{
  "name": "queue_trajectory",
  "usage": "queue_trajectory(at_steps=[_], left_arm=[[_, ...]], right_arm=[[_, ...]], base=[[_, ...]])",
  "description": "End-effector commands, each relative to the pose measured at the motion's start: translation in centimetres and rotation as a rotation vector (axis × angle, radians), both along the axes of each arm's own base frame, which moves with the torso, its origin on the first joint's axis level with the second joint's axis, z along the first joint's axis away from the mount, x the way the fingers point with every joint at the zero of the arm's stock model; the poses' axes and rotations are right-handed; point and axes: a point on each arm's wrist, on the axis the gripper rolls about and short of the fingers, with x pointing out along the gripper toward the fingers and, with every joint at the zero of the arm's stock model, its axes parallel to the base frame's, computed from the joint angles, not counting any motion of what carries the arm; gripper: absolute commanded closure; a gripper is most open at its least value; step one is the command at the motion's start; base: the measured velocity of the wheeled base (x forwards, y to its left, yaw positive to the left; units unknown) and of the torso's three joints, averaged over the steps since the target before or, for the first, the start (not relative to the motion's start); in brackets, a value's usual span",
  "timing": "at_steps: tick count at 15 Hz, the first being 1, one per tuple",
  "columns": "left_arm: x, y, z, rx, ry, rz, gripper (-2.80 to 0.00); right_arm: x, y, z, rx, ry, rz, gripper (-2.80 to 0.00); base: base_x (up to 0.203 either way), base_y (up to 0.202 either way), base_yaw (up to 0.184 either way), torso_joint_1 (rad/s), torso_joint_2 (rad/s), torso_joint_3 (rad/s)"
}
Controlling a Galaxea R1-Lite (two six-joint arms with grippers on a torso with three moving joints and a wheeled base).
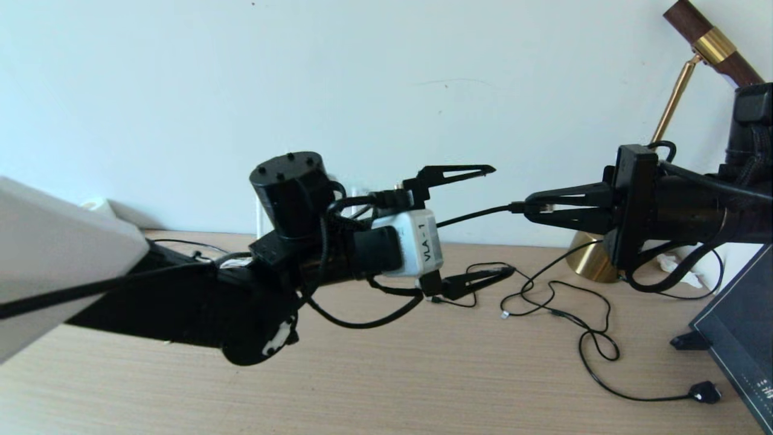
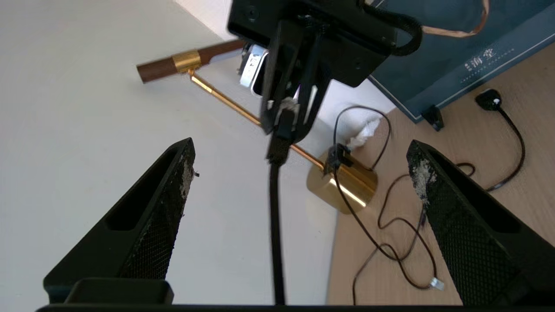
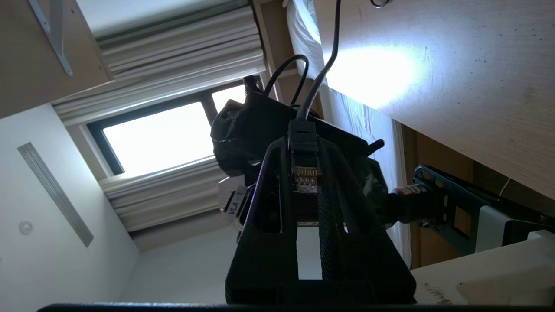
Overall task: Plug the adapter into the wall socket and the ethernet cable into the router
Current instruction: Hand it to the other hand
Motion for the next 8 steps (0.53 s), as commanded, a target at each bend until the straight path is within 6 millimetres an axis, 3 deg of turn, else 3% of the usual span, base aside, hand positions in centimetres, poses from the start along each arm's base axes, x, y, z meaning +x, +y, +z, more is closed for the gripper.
queue_trajectory(at_steps=[1, 8], left_arm=[[0.9, -0.8, -2.1, 0.015, 0.005, -0.02, -2.8], [2.2, -1.6, -0.4, -0.048, -0.073, -0.02, -2.8]], right_arm=[[-0.2, 0.0, 0.2, 0.006, 0.0, 0.005, 0.0], [-0.9, 0.0, 0.0, 0.011, 0.01, 0.037, 0.0]], base=[[0.0, 0.0, 0.0, 0.0, 0.0, 0.0], [0.0, 0.0, 0.0, 0.0, 0.0, 0.0]])
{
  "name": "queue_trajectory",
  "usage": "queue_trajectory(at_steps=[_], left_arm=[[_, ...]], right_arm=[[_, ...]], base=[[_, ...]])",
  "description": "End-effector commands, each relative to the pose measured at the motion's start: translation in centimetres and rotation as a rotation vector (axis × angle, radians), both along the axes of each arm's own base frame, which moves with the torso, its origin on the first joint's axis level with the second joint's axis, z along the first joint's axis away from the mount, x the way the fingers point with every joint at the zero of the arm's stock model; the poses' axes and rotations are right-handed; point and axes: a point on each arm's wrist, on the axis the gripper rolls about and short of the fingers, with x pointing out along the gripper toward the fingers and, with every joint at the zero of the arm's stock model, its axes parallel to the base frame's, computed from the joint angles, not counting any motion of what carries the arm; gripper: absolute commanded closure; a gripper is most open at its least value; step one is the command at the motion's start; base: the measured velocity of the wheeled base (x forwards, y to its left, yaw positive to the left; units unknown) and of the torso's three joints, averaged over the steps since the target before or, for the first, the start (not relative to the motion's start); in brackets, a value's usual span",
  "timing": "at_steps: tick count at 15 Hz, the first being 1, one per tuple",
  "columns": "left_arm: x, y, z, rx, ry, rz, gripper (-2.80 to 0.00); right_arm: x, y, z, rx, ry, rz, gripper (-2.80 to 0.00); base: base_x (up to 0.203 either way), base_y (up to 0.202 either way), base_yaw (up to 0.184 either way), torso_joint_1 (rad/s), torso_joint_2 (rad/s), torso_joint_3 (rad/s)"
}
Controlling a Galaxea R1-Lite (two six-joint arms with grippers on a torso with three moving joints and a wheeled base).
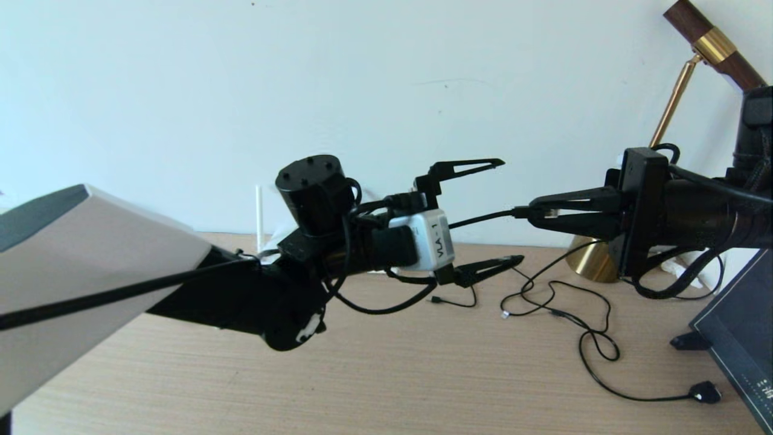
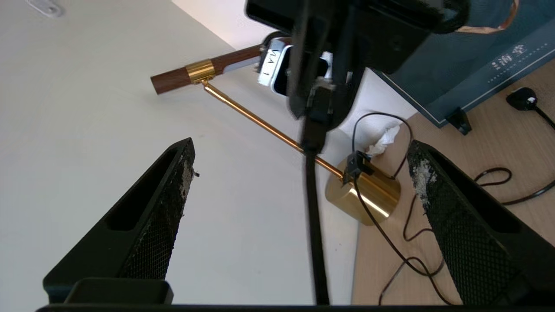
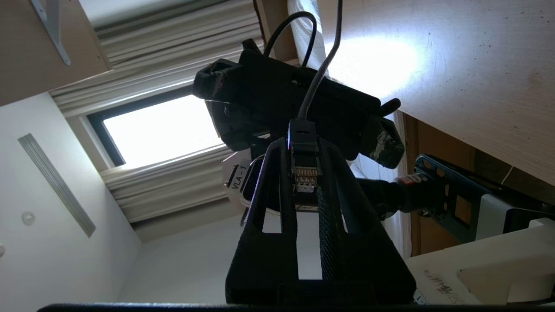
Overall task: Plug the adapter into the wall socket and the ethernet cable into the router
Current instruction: Hand it to the other hand
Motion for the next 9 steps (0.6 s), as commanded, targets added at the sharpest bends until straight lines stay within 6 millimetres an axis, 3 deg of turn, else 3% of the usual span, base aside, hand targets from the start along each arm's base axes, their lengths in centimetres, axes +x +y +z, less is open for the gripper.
queue_trajectory(at_steps=[1, 9], left_arm=[[0.15, -0.18, 0.08, -0.008, -0.016, -0.003, -2.8], [0.0, -0.38, 0.23, -0.017, -0.029, -0.01, -2.8]], right_arm=[[-0.22, 0.0, -0.21, 0.003, 0.014, 0.007, 0.0], [-0.35, 0.2, -0.57, 0.002, 0.023, 0.03, 0.0]], base=[[0.0, 0.0, 0.0, 0.0, 0.0, 0.0], [0.0, 0.0, 0.0, 0.0, 0.0, 0.0]])
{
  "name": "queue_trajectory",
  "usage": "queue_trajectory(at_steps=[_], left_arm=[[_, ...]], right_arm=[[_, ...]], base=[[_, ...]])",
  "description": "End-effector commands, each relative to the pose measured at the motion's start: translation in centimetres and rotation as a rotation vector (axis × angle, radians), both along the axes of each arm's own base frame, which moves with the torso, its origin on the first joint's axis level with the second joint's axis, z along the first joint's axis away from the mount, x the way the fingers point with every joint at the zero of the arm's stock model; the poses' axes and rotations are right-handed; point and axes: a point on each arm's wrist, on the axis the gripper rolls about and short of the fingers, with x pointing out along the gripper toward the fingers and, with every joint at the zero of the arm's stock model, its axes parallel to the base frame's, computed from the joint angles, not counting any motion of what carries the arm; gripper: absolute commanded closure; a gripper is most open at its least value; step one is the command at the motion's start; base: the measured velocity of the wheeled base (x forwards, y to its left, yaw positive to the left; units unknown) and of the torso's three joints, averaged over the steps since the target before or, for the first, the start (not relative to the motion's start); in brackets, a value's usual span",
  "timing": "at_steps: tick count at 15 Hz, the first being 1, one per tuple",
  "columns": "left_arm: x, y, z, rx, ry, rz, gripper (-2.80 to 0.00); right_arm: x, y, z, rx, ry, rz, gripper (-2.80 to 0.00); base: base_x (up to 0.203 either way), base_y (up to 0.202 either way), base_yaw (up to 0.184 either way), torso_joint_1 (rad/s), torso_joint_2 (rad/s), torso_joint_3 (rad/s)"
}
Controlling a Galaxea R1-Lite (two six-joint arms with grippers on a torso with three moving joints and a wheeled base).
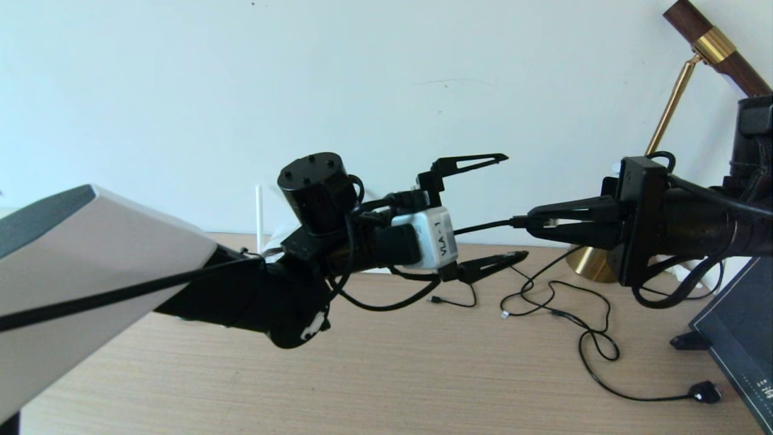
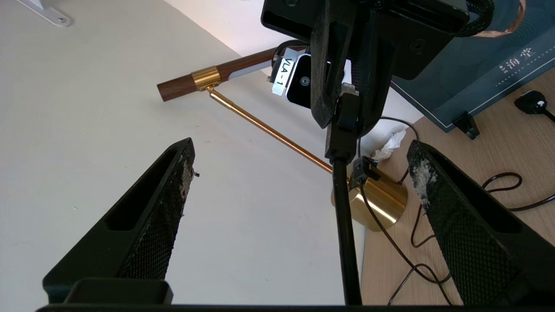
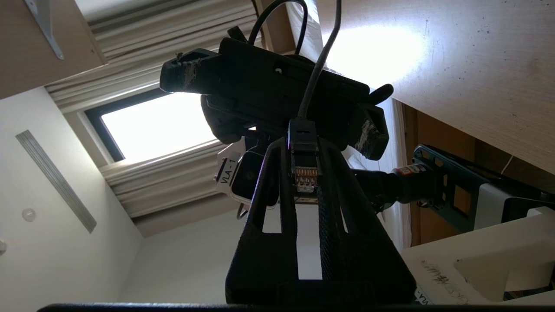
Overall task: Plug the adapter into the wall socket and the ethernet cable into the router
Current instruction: Hand it to the other hand
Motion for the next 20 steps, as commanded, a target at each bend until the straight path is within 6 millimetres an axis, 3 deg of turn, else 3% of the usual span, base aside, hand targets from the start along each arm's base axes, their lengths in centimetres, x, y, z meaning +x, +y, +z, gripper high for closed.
queue_trajectory(at_steps=[1, 19, 20], left_arm=[[-0.1, 0.0, 0.0, -0.002, -0.01, -0.004, -2.8], [-1.4, 0.1, -1.4, 0.046, 0.032, -0.051, -2.8], [-1.4, 0.1, -1.7, 0.054, 0.041, -0.051, 0.0]], right_arm=[[0.0, 0.0, 0.0, 0.004, 0.008, 0.005, 0.0], [0.2, 0.0, -0.1, 0.004, 0.006, 0.004, 0.0], [0.2, 0.0, -0.1, 0.004, 0.006, 0.004, 0.0]], base=[[0.0, 0.0, 0.0, 0.0, 0.0, 0.0], [0.0, 0.0, 0.0, 0.0, 0.0, 0.0], [0.0, 0.0, 0.0, 0.0, 0.0, 0.0]])
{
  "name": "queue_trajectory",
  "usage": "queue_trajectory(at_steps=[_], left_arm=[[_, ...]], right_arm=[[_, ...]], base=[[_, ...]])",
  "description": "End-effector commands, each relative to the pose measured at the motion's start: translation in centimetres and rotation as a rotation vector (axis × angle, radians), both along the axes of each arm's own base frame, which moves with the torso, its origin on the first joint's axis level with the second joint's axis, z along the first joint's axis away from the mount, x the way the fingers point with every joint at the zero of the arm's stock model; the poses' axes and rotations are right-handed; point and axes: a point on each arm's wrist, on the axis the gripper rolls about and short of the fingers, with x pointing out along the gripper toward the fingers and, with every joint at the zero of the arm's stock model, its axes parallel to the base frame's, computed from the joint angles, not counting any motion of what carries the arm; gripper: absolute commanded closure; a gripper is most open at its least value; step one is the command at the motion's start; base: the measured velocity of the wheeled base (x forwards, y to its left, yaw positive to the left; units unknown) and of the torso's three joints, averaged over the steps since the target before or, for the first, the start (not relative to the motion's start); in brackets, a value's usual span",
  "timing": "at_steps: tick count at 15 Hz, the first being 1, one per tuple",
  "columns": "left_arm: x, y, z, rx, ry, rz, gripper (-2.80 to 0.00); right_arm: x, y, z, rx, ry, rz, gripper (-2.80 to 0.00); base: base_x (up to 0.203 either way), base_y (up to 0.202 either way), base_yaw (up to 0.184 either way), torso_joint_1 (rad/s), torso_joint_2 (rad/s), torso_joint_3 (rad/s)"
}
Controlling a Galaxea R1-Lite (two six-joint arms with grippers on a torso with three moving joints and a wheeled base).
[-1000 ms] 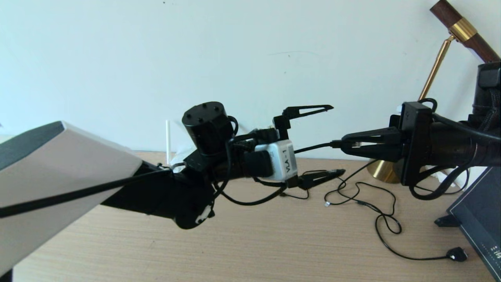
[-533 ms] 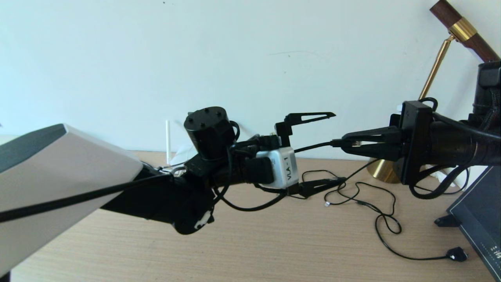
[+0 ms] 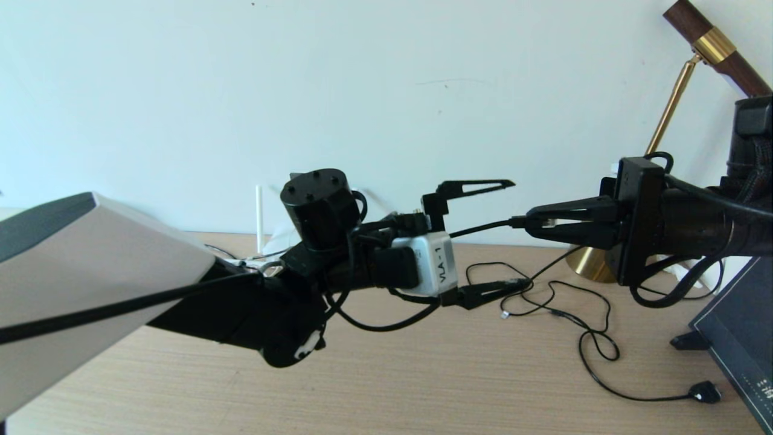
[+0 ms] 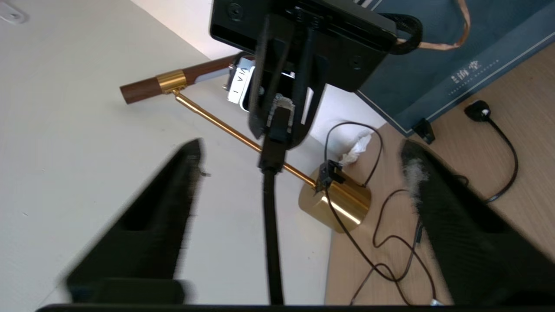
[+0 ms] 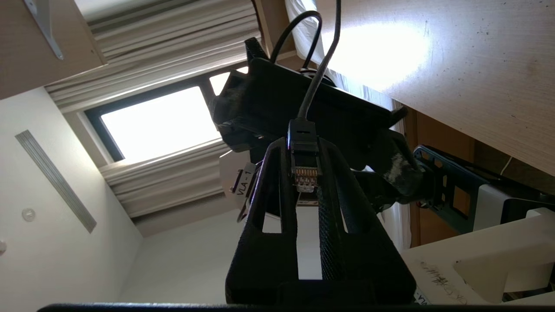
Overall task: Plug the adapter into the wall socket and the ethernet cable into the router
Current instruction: Hand it to the other hand
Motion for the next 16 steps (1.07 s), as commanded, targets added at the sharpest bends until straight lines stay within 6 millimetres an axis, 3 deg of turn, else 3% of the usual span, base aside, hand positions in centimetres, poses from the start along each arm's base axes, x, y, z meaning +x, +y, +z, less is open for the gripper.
queue_trajectory(at_steps=[1, 16], left_arm=[[-0.08, 0.07, -0.27, 0.005, -0.001, -0.003, 0.0], [-0.51, -0.45, -0.43, 0.008, -0.001, -0.019, 0.0]], right_arm=[[0.0, 0.02, 0.01, 0.004, 0.007, 0.005, 0.0], [-0.02, 0.06, -0.01, 0.004, 0.006, 0.006, 0.0]], base=[[0.0, 0.0, 0.0, 0.0, 0.0, 0.0], [0.0, 0.0, 0.0, 0.0, 0.0, 0.0]])
